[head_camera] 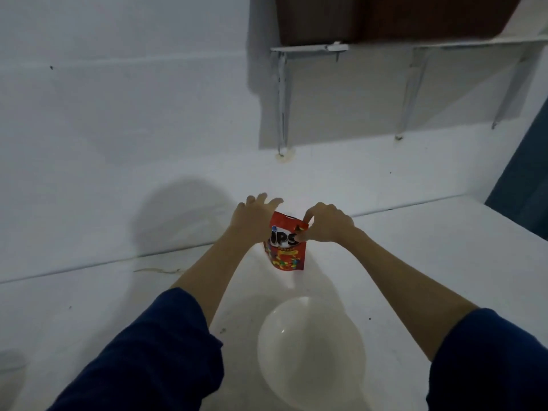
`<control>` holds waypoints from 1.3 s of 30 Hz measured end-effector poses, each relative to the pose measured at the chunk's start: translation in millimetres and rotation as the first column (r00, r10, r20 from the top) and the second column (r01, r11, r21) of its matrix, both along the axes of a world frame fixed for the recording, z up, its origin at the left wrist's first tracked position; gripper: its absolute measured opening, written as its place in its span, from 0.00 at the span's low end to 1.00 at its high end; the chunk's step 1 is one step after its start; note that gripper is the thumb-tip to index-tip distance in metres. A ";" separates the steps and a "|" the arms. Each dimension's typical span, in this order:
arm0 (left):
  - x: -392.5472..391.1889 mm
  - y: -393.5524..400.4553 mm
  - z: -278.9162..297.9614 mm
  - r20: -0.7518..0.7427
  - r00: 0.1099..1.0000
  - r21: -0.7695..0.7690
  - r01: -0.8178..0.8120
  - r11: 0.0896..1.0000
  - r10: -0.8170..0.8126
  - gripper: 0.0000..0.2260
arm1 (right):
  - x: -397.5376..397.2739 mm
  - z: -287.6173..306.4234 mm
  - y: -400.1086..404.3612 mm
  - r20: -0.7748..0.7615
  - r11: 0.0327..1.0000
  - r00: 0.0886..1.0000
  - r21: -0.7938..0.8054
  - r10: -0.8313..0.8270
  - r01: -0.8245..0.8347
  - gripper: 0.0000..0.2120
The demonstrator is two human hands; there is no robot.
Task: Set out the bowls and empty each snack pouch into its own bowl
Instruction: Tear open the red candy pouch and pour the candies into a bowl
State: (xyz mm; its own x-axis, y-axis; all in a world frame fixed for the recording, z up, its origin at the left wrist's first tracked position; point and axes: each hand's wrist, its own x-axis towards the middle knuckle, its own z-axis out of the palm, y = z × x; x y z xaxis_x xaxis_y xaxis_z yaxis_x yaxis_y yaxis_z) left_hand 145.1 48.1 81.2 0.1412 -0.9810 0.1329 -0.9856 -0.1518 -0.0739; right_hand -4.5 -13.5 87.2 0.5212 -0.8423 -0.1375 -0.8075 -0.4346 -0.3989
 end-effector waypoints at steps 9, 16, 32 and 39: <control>8.6 -15.9 -1.7 -0.058 0.997 -0.098 0.036 0.994 -0.042 0.09 | 10.9 -12.8 -9.3 0.176 0.996 0.984 -0.079 -0.024 0.038 0.07; 15.9 28.9 28.3 -0.177 0.984 -0.165 0.002 0.986 -0.031 0.08 | 7.5 12.7 6.4 0.426 0.996 0.904 -0.092 0.043 -0.004 0.05; -47.5 228.1 79.9 -0.425 0.898 -0.191 -0.215 0.958 0.117 0.08 | 3.8 58.9 127.0 0.501 0.868 0.756 0.016 0.423 -0.496 0.08; -71.8 273.2 28.0 -0.532 0.828 -0.187 -0.318 0.929 0.176 0.09 | 2.4 18.8 164.7 0.423 0.786 0.736 0.082 0.529 -0.612 0.08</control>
